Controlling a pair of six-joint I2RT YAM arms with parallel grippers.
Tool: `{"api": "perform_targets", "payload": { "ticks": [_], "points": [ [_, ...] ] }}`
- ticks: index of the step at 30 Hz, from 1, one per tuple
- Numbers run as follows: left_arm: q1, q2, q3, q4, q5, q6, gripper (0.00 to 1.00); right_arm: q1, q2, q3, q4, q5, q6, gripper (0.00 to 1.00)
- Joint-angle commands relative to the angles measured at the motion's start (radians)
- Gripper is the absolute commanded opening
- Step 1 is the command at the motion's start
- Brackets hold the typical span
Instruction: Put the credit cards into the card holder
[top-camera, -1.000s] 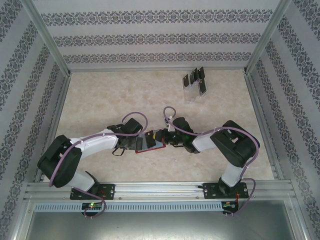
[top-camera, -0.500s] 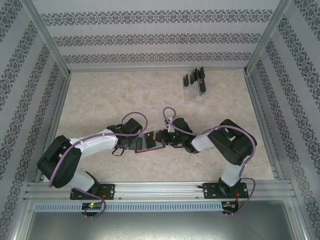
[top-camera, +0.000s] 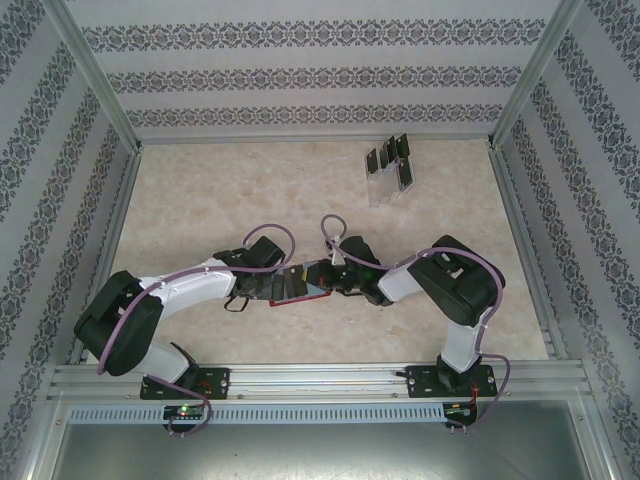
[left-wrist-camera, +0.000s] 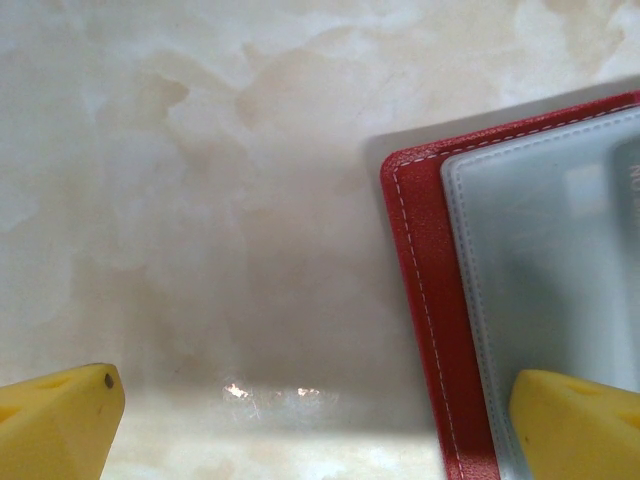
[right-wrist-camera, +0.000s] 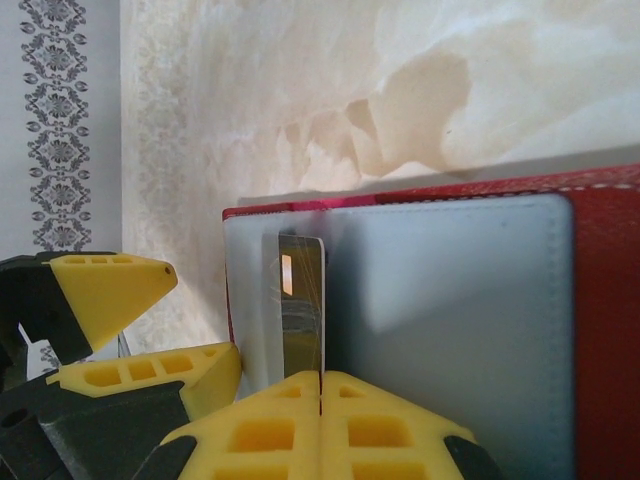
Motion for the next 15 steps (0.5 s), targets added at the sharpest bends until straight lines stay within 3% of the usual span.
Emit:
{"api": "perform_targets", "payload": {
  "ticks": [1,10,15],
  "points": [
    [0.002,0.004,-0.019,-0.031,-0.017,0.001,1.0,0.018,0.023,0.025,-0.011,-0.017,0.01,0.0],
    [0.002,0.008,-0.018,-0.023,-0.014,-0.001,1.0,0.035,0.029,0.046,-0.024,-0.038,0.018,0.01],
    [0.002,-0.001,-0.015,-0.026,-0.016,-0.004,1.0,0.031,-0.043,0.058,-0.102,-0.052,-0.007,0.34]
  ]
}}
